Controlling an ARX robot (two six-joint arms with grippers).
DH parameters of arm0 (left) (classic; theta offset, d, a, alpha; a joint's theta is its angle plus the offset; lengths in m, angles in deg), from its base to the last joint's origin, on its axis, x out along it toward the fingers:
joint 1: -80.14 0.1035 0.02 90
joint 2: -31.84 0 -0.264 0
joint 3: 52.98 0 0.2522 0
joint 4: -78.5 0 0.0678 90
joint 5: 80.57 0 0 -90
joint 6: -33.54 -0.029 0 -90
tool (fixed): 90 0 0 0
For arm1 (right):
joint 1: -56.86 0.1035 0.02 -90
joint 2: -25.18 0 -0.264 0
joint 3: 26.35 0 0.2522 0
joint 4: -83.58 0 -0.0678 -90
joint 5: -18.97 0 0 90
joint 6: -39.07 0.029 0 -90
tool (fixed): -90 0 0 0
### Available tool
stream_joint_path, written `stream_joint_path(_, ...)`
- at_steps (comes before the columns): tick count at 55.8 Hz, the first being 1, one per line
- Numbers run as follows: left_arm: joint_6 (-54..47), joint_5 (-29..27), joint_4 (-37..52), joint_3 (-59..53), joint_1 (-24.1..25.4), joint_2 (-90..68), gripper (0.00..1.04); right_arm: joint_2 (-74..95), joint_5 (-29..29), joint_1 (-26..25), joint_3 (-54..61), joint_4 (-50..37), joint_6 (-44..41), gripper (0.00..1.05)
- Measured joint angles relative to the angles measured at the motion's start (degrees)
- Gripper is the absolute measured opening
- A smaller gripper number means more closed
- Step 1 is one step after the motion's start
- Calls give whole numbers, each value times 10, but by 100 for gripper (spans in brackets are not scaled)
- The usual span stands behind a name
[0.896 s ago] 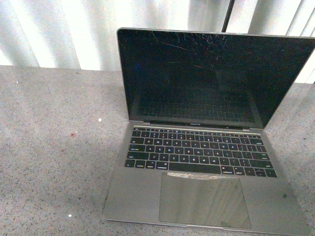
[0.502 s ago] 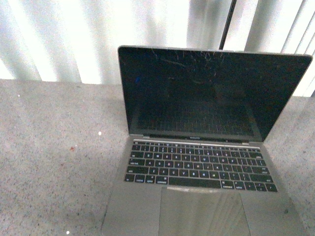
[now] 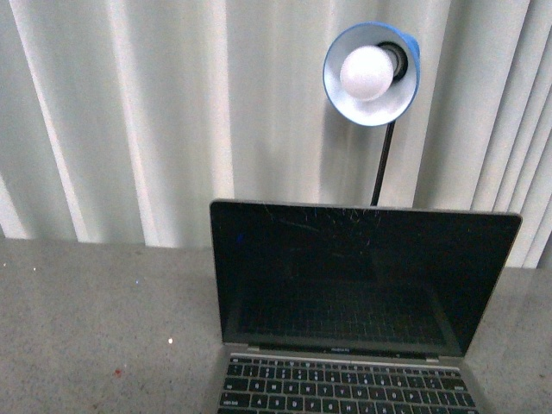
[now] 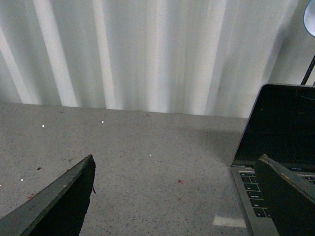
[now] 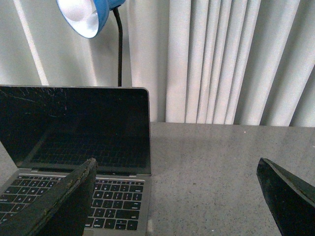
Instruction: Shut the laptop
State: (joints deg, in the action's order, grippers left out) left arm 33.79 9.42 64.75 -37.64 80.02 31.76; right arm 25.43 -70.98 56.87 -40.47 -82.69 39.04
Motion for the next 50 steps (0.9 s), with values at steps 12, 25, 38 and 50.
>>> stream_joint_path(12,0,0,0,0,0,0,98,0,0,0,0,0,0,97)
stream_joint_path(25,0,0,0,0,0,0,98,0,0,0,0,0,0,97)
stream_joint_path(38,89,-136,39,15,-75,-106,98,135,100,-59,-63,71,20,97)
stream_joint_path(50,60,-57,284,117,-106,-368,98,311,221,-84,-130,-83,-154,97)
